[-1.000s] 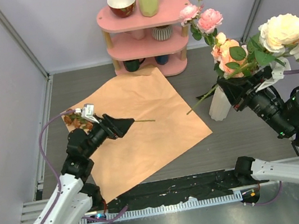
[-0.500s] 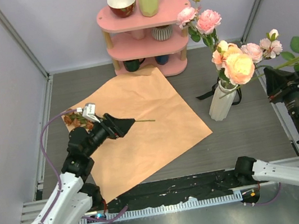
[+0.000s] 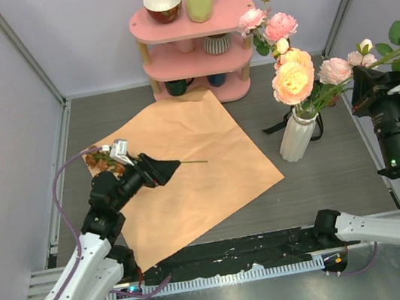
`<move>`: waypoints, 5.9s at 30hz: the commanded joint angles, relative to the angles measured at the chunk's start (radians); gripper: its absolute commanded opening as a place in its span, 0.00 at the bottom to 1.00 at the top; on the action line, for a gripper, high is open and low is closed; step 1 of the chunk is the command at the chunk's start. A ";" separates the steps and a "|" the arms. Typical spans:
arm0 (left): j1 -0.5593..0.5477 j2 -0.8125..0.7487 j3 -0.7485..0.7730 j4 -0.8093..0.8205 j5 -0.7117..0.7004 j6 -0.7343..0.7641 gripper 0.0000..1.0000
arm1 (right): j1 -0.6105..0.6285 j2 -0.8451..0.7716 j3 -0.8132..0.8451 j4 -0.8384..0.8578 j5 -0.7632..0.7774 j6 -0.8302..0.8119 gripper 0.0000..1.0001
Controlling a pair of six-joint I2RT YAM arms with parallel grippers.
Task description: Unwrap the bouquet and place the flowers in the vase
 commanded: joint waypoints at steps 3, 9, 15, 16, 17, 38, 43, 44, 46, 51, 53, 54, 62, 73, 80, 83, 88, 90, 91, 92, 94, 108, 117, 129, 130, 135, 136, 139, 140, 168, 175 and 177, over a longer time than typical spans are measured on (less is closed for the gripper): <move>0.004 -0.020 0.034 -0.004 0.000 0.025 0.91 | 0.004 0.045 -0.051 0.087 0.034 -0.066 0.01; 0.004 -0.008 0.043 -0.010 0.003 0.031 0.91 | 0.002 0.040 -0.042 0.084 0.032 -0.077 0.01; 0.004 0.006 0.042 0.010 0.006 0.024 0.90 | 0.004 0.039 0.015 0.069 0.009 -0.103 0.01; 0.004 0.007 0.042 0.013 0.006 0.022 0.91 | 0.004 0.039 0.020 0.069 0.008 -0.106 0.01; 0.004 0.009 0.042 0.013 0.006 0.021 0.91 | 0.004 0.040 0.029 0.068 0.008 -0.111 0.01; 0.004 0.023 0.040 0.030 0.014 0.002 0.90 | 0.004 -0.006 -0.201 0.093 0.045 0.033 0.01; 0.004 0.021 0.040 0.028 0.015 0.001 0.90 | 0.004 -0.009 -0.325 0.170 0.141 0.044 0.01; 0.004 0.020 0.037 0.028 0.015 0.001 0.90 | 0.002 -0.013 -0.340 0.181 0.141 0.047 0.01; 0.004 0.018 0.037 0.025 0.014 0.001 0.91 | 0.002 -0.026 -0.376 0.195 0.146 0.073 0.01; 0.004 0.013 0.034 0.023 0.012 0.002 0.91 | 0.002 -0.050 -0.442 0.216 0.163 0.112 0.01; 0.004 0.016 0.033 0.026 0.012 0.001 0.91 | 0.002 -0.047 -0.469 0.222 0.184 0.115 0.01; 0.004 0.018 0.033 0.028 0.014 0.001 0.91 | 0.001 -0.044 -0.477 0.225 0.192 0.113 0.01; 0.004 0.023 0.034 0.034 0.017 -0.002 0.91 | -0.056 -0.047 -0.554 0.278 0.201 0.093 0.01; 0.004 0.018 0.039 0.017 0.017 0.007 0.91 | -0.220 0.033 -0.516 0.177 0.080 0.184 0.27; 0.004 0.021 0.039 0.011 0.014 0.014 0.91 | -0.271 0.043 -0.488 0.112 0.009 0.237 0.39; 0.004 0.030 0.040 0.016 0.015 0.016 0.91 | -0.272 0.046 -0.471 0.086 0.009 0.250 0.55; 0.004 0.038 0.039 0.017 0.015 0.018 0.90 | -0.272 0.034 -0.437 0.000 -0.006 0.293 0.68; 0.004 0.039 0.037 0.017 0.015 0.021 0.90 | -0.272 0.017 -0.428 -0.050 -0.026 0.319 0.72; 0.004 0.041 0.039 0.017 0.014 0.021 0.91 | -0.272 0.011 -0.423 -0.070 -0.046 0.341 0.72; 0.004 0.044 0.037 0.017 0.014 0.021 0.90 | -0.272 0.007 -0.423 -0.087 -0.053 0.354 0.75; 0.004 0.049 0.037 0.020 0.012 0.019 0.90 | -0.274 0.000 -0.413 -0.141 -0.073 0.389 0.76; 0.004 0.062 0.036 0.026 0.015 0.002 0.91 | -0.272 0.026 -0.482 -0.314 -0.155 0.648 0.93; 0.004 0.041 0.039 -0.013 0.008 0.010 0.91 | -0.275 0.025 -0.509 -0.432 -0.161 0.849 0.96; 0.004 0.082 0.034 0.025 0.009 -0.016 0.90 | -0.275 -0.148 -0.597 -0.479 -0.346 0.952 0.96; 0.004 0.079 0.033 0.023 0.005 -0.015 0.91 | -0.275 -0.158 -0.606 -0.477 -0.356 0.951 0.97; 0.004 0.078 0.036 -0.009 -0.021 -0.024 0.90 | -0.275 -0.191 -0.655 -0.422 -0.521 0.940 0.97; 0.004 0.079 0.036 -0.015 -0.028 -0.025 0.90 | -0.275 -0.190 -0.661 -0.411 -0.544 0.948 0.96; 0.004 0.090 0.051 -0.084 -0.098 -0.039 0.88 | -0.274 -0.190 -0.704 -0.355 -0.665 0.949 0.95; 0.004 0.105 0.059 -0.122 -0.176 -0.053 0.88 | -0.275 -0.193 -0.721 -0.327 -0.723 0.939 0.95; 0.156 0.943 0.715 -1.003 -0.655 -0.650 0.81 | -0.070 0.129 -0.859 0.158 -1.084 0.831 0.97; 0.156 1.128 0.839 -1.053 -0.581 -0.699 0.74 | -0.070 0.097 -0.858 0.130 -1.046 0.823 0.97; 0.155 1.171 0.856 -1.056 -0.578 -0.716 0.72 | -0.070 0.097 -0.864 0.130 -1.048 0.823 0.97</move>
